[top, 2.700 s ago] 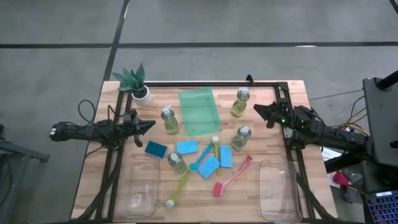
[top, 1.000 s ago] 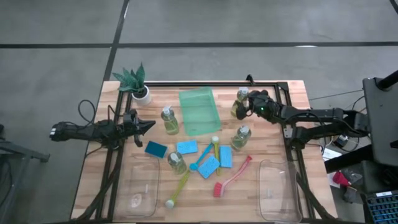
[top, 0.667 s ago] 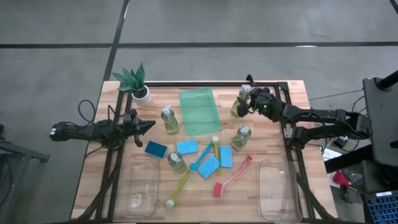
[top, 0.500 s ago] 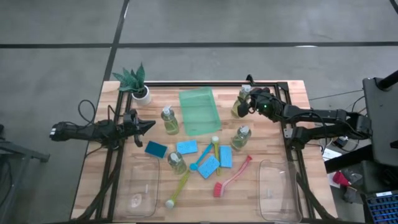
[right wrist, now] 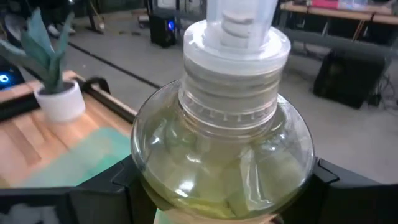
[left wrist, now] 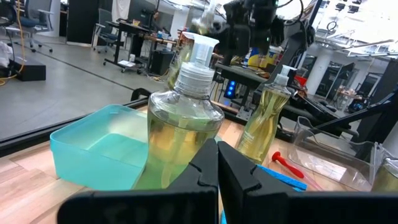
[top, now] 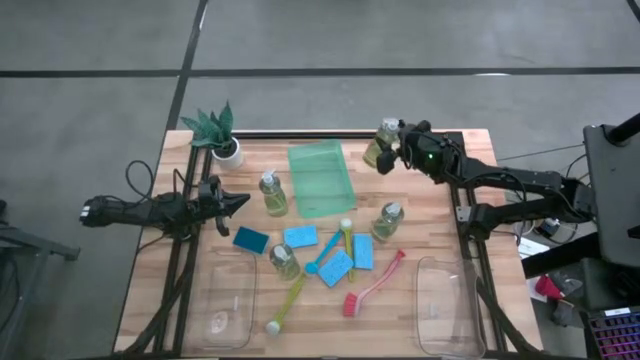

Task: Pick & Place Kitchen Sink Supplies
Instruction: Put the green soap dispenser into the green bin

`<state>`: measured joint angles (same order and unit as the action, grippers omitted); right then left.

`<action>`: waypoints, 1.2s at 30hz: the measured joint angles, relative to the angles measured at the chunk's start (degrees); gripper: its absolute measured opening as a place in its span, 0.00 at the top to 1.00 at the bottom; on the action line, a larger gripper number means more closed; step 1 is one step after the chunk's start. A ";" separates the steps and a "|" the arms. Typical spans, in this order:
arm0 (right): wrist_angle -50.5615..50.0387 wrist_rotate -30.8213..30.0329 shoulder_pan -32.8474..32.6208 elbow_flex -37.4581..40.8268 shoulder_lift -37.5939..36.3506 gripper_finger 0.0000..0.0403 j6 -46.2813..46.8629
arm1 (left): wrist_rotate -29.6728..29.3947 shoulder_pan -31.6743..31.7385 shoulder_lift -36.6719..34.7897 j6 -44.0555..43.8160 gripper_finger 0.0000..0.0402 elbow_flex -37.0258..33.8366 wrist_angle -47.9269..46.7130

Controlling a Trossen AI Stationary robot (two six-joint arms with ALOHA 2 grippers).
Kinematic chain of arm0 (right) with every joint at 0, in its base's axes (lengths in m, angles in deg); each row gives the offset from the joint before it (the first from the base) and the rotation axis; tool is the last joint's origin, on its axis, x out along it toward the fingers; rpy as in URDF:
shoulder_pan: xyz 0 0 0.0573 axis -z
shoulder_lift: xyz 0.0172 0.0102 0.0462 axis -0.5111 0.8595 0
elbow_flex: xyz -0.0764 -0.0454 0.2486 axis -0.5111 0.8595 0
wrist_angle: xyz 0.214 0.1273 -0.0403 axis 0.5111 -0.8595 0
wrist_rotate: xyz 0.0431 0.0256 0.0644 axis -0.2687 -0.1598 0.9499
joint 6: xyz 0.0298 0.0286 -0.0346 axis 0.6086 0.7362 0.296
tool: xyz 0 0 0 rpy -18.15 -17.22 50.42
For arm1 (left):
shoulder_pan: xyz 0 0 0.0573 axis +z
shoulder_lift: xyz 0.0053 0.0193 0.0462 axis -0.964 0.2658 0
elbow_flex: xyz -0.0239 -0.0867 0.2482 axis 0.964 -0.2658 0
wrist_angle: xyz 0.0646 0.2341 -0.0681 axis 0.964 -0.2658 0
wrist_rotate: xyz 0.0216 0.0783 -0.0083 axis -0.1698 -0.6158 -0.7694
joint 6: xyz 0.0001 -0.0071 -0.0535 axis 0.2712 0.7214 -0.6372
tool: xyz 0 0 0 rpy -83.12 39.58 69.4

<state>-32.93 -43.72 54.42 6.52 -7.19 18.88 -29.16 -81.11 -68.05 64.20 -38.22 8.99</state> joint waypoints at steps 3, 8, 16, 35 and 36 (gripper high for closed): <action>-0.16 1.80 0.00 -3.74 2.65 0.40 -1.52 | 0.00 0.00 0.00 0.02 1.00 0.00 0.00; -0.96 5.00 -0.24 -10.72 9.18 0.40 -3.17 | 0.00 0.02 -0.01 0.00 1.00 0.01 -0.02; -0.40 11.52 -0.72 -23.32 21.55 0.40 -4.17 | 0.00 0.00 0.00 0.00 1.00 0.01 -0.01; 2.75 17.63 -2.86 -38.66 43.29 0.40 -5.41 | 0.00 0.00 -0.02 0.00 1.00 0.00 -0.02; 3.50 18.03 -2.93 -38.66 43.96 0.40 -5.28 | 0.00 0.02 0.00 0.02 1.00 0.00 -0.02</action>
<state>-29.43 -25.69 51.49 -32.14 36.76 13.60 -29.15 -81.09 -68.05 64.21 -38.22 8.97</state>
